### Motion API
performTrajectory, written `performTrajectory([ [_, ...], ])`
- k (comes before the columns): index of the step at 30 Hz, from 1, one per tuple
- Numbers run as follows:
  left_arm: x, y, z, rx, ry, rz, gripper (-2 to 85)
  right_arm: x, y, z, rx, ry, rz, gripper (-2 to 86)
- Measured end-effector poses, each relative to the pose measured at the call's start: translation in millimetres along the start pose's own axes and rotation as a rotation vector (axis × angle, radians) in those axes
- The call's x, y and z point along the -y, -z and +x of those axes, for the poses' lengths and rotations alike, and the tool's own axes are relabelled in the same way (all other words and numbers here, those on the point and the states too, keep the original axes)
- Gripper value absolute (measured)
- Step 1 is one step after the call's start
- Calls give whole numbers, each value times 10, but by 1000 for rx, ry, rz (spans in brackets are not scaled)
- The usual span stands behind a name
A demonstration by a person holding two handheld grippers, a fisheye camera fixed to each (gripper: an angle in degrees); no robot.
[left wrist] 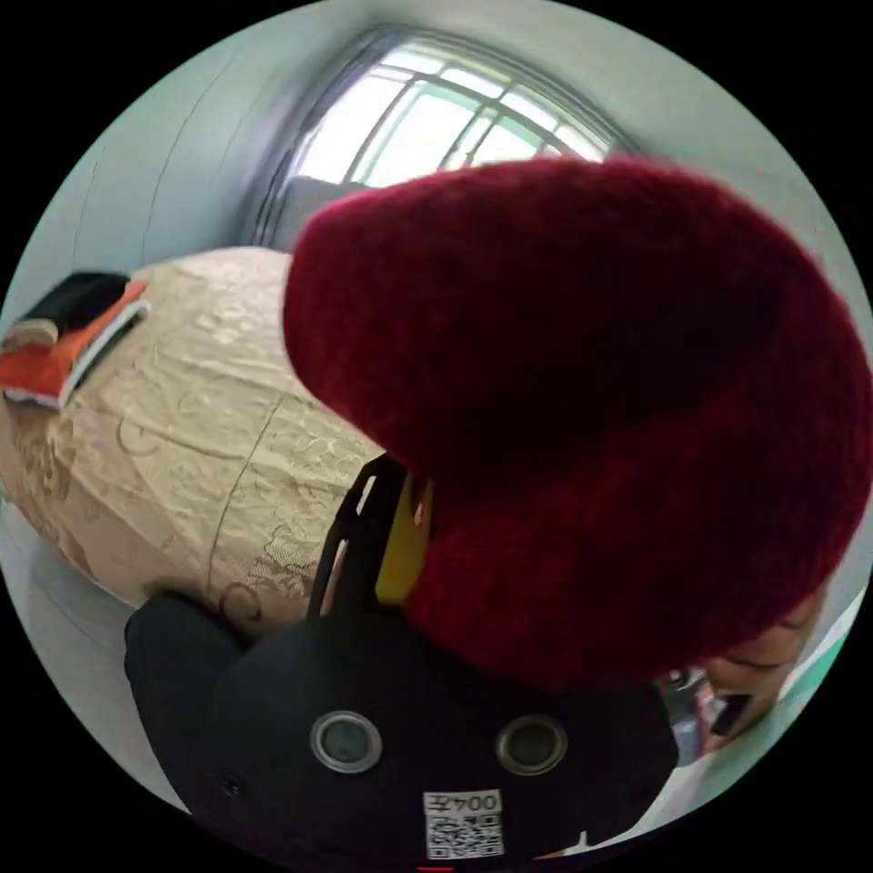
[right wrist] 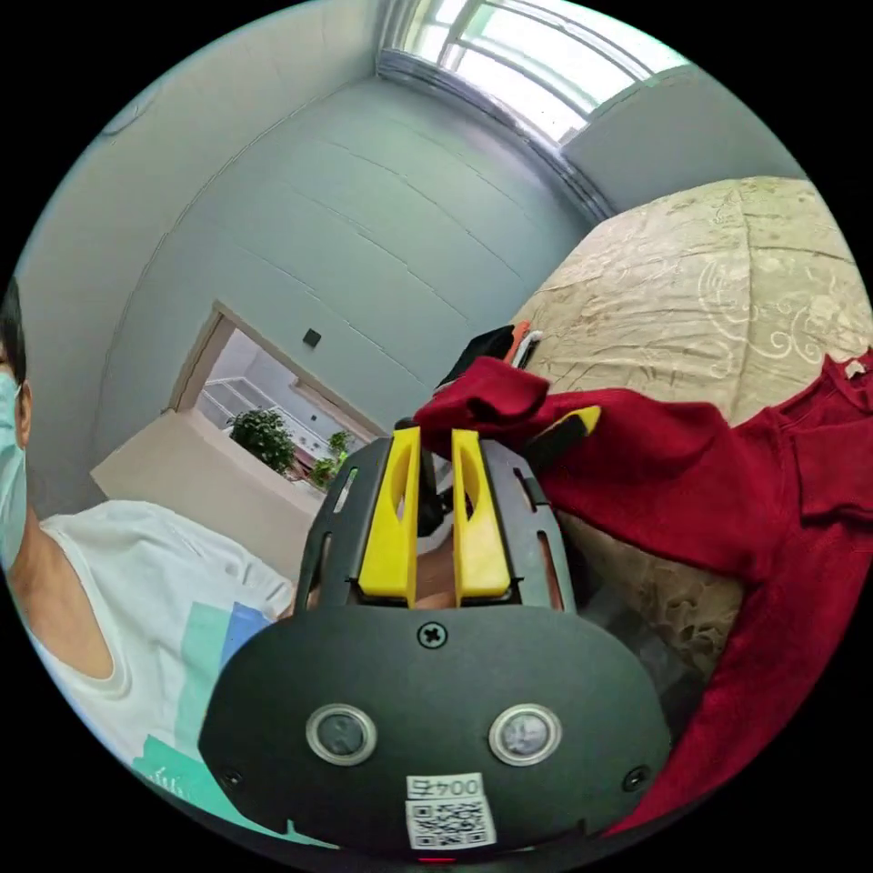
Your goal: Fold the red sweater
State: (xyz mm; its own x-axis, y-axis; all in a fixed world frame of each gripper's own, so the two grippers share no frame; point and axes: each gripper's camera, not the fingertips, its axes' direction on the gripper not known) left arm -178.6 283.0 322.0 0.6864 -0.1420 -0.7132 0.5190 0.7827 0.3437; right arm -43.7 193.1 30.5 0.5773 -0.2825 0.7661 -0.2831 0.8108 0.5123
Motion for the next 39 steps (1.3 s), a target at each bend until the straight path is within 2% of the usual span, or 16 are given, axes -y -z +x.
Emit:
performTrajectory([
  [1,127,160,-390,-100,146,19,29,2,62,35,-70,3,29,77],
  [3,228,280,-902,-228,296,26,48,-34,220,326,-389,-14,81,106],
  [5,245,228,-1346,-339,394,-56,66,-62,211,683,-591,-69,6,125],
  [7,183,239,-1784,-432,459,-106,91,-49,171,1048,-649,-143,-79,140],
  [9,144,387,-2052,-427,495,-88,136,71,18,1349,-765,-144,-166,158],
  [11,128,438,-2230,-453,511,-146,172,224,-173,1534,-827,-128,-244,171],
  [17,262,846,-2160,-342,305,-226,181,521,-950,2047,-969,-3,-574,166],
  [19,382,1124,-2175,-343,260,-213,167,640,-844,2104,-937,-50,-541,127],
  [21,455,1393,-2137,-264,218,-160,156,765,-500,2193,-849,-146,-413,46],
  [23,512,1600,-2068,-217,178,-100,146,803,-284,2291,-803,-195,-375,40],
  [26,608,1569,-1773,-258,82,-29,134,872,144,2249,-871,-206,-264,37],
  [29,679,979,-1183,-253,-87,-78,128,856,741,2136,-1000,-258,-102,38],
  [33,553,-367,-325,-220,-244,-182,138,554,1532,2169,-1234,-440,101,41],
  [35,459,-980,15,-148,-317,-242,143,435,1767,2126,-1241,-483,188,46],
  [38,310,-1883,484,-30,-422,-339,158,499,1811,1844,-1234,-316,330,53],
  [39,255,-2185,626,9,-459,-385,166,649,1714,1808,-1192,-228,305,76],
])
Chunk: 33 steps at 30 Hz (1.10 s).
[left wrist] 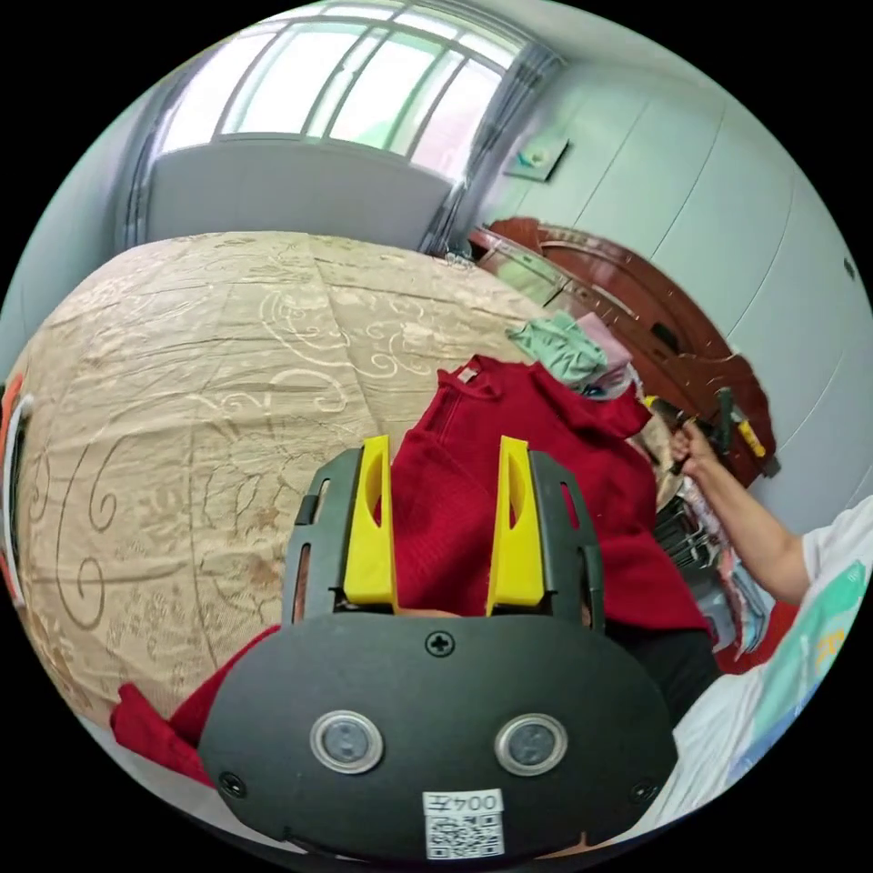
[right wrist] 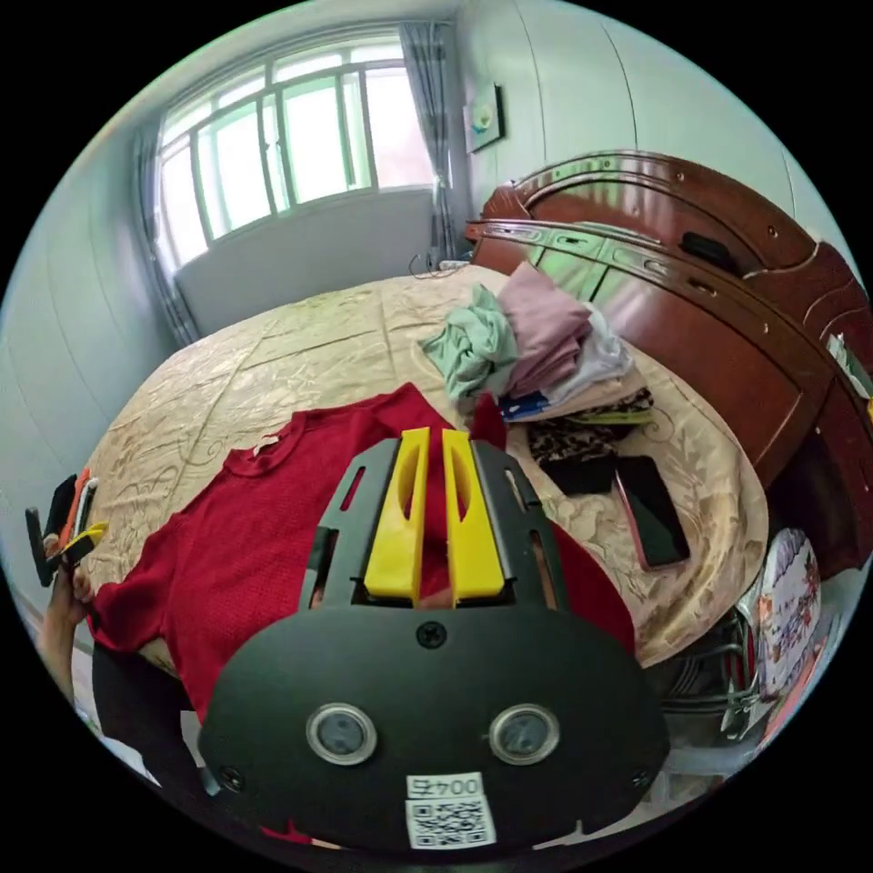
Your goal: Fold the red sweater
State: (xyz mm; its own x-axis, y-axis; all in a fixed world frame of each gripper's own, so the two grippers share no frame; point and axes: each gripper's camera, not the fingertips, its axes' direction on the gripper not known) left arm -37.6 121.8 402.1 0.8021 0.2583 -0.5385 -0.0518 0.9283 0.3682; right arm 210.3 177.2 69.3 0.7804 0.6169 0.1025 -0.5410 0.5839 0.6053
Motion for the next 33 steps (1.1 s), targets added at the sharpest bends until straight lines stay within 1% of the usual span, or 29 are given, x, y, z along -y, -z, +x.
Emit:
performTrajectory([
  [1,100,-255,138,48,-49,-39,176,69,-43,-86,45,46,-8,95],
  [2,140,-378,203,69,-76,-60,179,221,-178,-271,152,134,-40,122],
  [3,212,-613,303,90,-111,-118,187,378,-372,-479,225,227,-88,136],
  [4,259,-785,381,107,-135,-142,191,456,-491,-599,236,285,-122,144],
  [6,311,-991,456,101,-153,-165,196,727,-1015,-1071,227,531,-243,165],
  [9,352,-1269,530,58,-179,-200,204,1055,-1640,-1498,212,753,-351,184],
  [11,357,-1395,587,23,-202,-216,210,1238,-1952,-1679,201,843,-406,190],
  [13,357,-1549,636,-23,-198,-248,217,1402,-2229,-1797,211,889,-468,195],
  [15,371,-1615,668,-43,-184,-256,219,1522,-2564,-1882,236,916,-576,204],
  [19,413,-1727,781,-74,-145,-284,220,1464,-2936,-1874,210,939,-771,208],
  [21,430,-1771,856,-72,-136,-303,220,1448,-2921,-1785,306,888,-812,182],
  [25,450,-1812,1042,-79,-98,-322,220,1280,-2721,-1689,338,925,-836,128],
  [27,454,-1817,1117,-69,-90,-329,215,1137,-2565,-1625,336,908,-815,74],
  [28,460,-1815,1178,-55,-89,-337,211,1099,-2516,-1616,341,899,-808,63],
  [31,480,-1813,1399,-14,-131,-380,209,864,-2105,-1629,213,917,-651,46],
  [33,468,-1801,1569,27,-183,-401,211,759,-1519,-1574,143,891,-460,42],
])
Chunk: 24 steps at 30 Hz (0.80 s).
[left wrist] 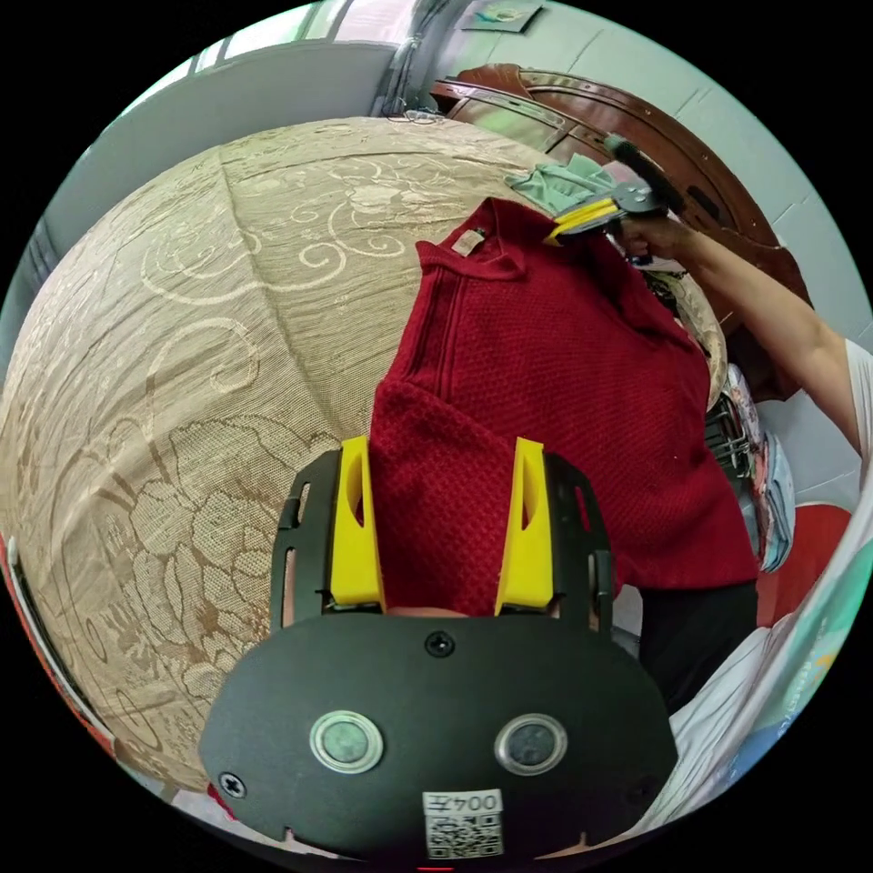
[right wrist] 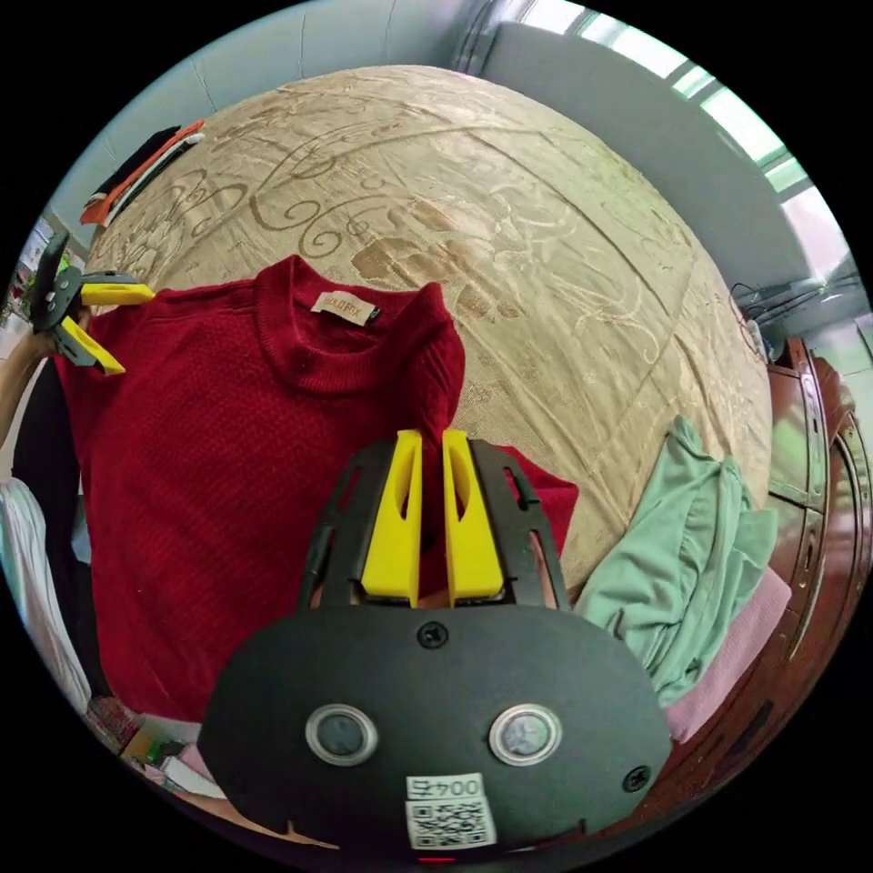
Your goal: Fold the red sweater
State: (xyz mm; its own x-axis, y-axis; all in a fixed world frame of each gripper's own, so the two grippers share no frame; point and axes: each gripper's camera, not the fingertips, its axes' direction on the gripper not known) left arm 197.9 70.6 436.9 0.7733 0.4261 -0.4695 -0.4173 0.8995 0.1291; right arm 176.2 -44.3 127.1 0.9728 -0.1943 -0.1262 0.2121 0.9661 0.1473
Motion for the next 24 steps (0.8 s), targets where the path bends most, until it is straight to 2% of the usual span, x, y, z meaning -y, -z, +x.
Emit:
performTrajectory([
  [6,-161,197,389,72,6,63,227,-1309,1528,-539,-170,-150,362,36],
  [12,-432,533,870,31,-3,177,241,-2663,2456,-1366,-267,-234,477,26],
  [14,-480,585,1039,-38,-53,147,213,-2945,2579,-1582,-305,-255,479,24],
  [17,-550,682,1269,-229,-110,65,110,-3293,2739,-1835,-354,-297,475,23],
  [19,-705,986,1412,-281,-78,117,50,-3479,2883,-1901,-370,-341,498,24],
  [20,-752,1103,1453,-278,-67,142,46,-3597,3012,-1922,-375,-369,520,25],
  [24,-1050,2428,1812,-87,-50,402,25,-3839,3635,-1983,-480,-407,606,34],
])
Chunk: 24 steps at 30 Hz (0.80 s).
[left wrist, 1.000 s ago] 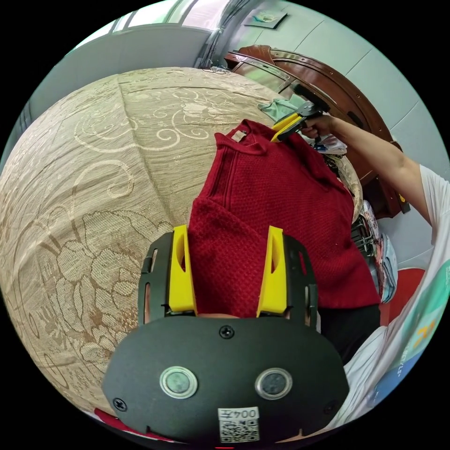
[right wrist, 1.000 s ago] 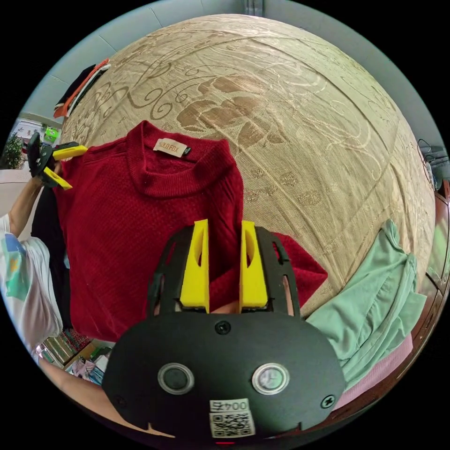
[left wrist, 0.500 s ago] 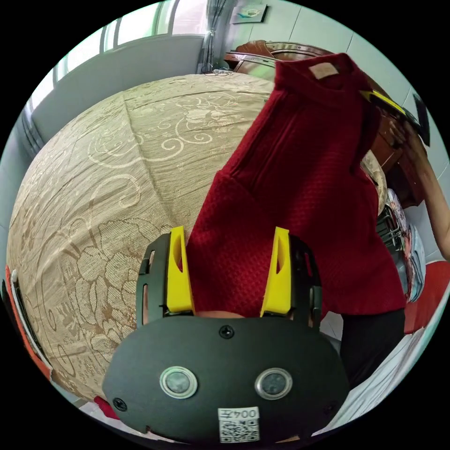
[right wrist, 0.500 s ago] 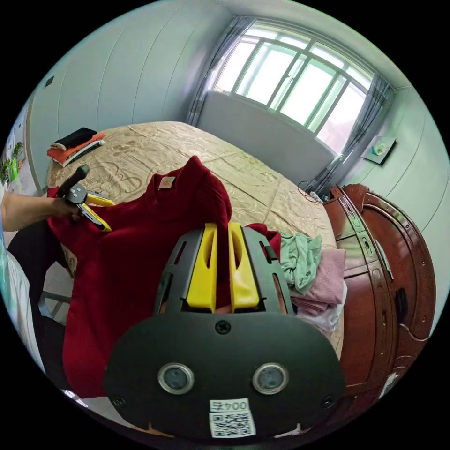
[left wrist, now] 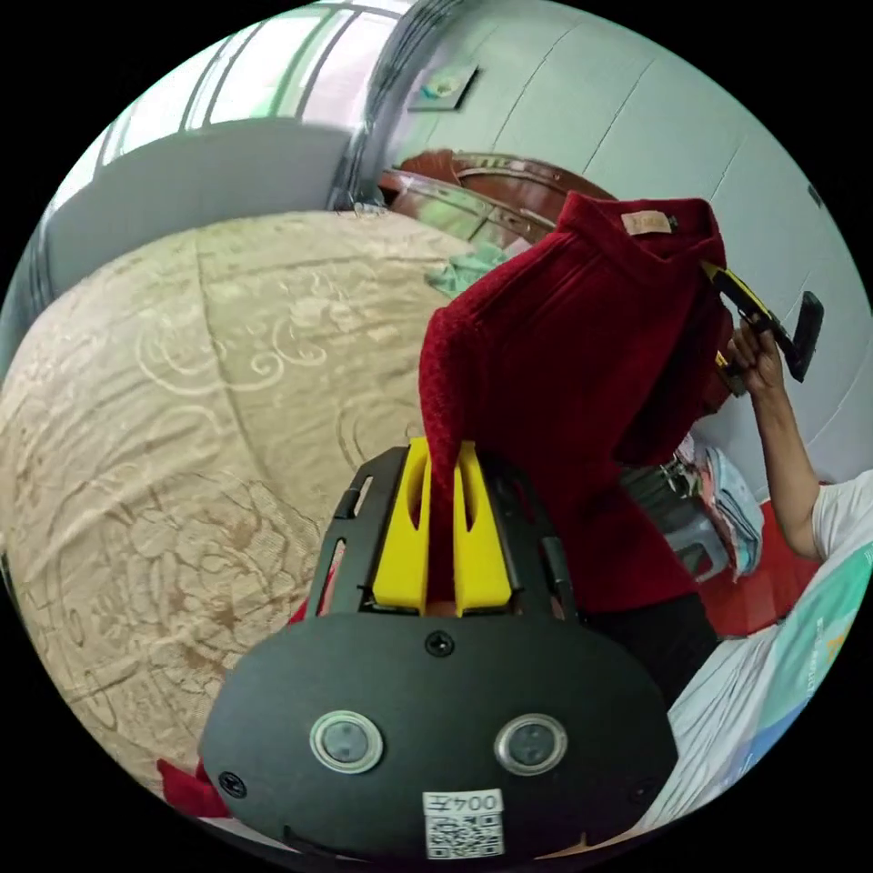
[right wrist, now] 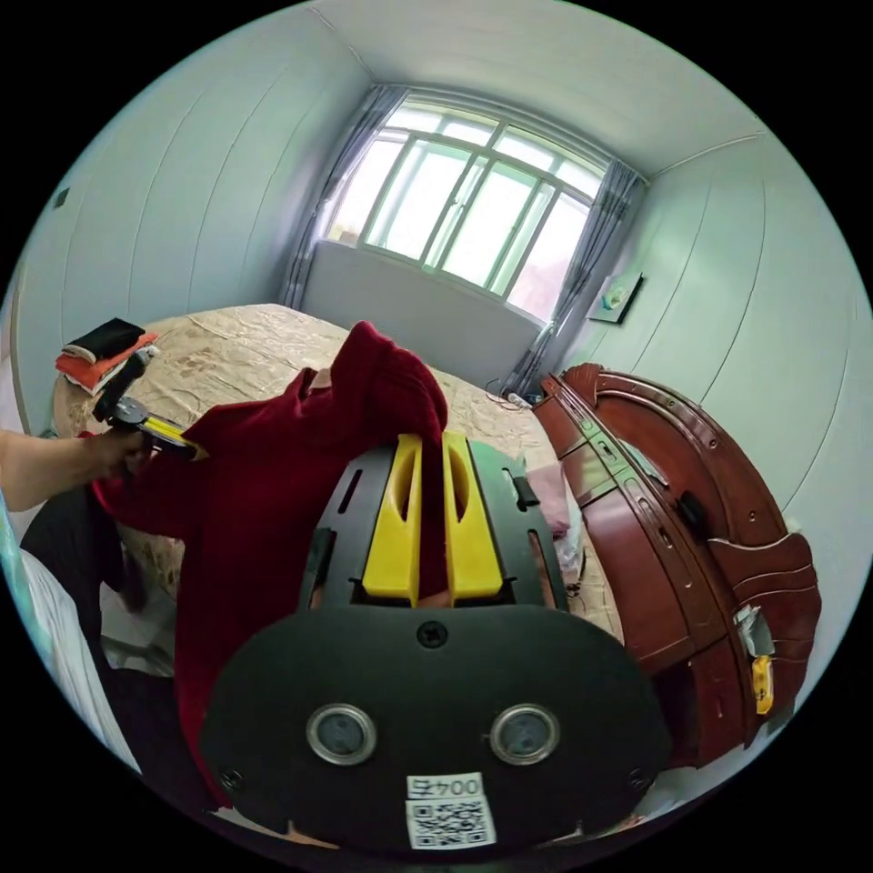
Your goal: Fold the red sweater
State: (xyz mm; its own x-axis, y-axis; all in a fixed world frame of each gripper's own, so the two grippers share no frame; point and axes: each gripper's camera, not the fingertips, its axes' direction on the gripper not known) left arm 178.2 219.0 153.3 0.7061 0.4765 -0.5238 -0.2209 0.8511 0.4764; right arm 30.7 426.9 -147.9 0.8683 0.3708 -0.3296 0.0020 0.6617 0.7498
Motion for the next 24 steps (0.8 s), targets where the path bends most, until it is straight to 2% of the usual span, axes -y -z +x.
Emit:
performTrajectory([
  [4,628,1710,638,173,-131,263,12,413,692,383,-92,-86,161,38],
  [6,909,2567,1042,282,-214,412,9,747,1379,662,-130,-134,341,39],
  [8,1106,3459,1428,364,-274,572,7,955,1839,759,-194,-95,463,39],
  [10,1224,4394,1783,443,-328,734,5,1150,2050,886,-174,-64,485,39],
  [14,1217,5276,2005,459,-259,771,3,1311,2430,841,-149,31,503,39],
  [16,925,5701,2252,580,-295,849,2,1256,2510,683,-208,102,523,38],
  [20,554,6222,2330,556,-236,868,1,1177,2714,666,-67,92,536,39],
  [24,145,6634,2439,608,-191,906,0,1217,2917,509,-72,155,547,40],
])
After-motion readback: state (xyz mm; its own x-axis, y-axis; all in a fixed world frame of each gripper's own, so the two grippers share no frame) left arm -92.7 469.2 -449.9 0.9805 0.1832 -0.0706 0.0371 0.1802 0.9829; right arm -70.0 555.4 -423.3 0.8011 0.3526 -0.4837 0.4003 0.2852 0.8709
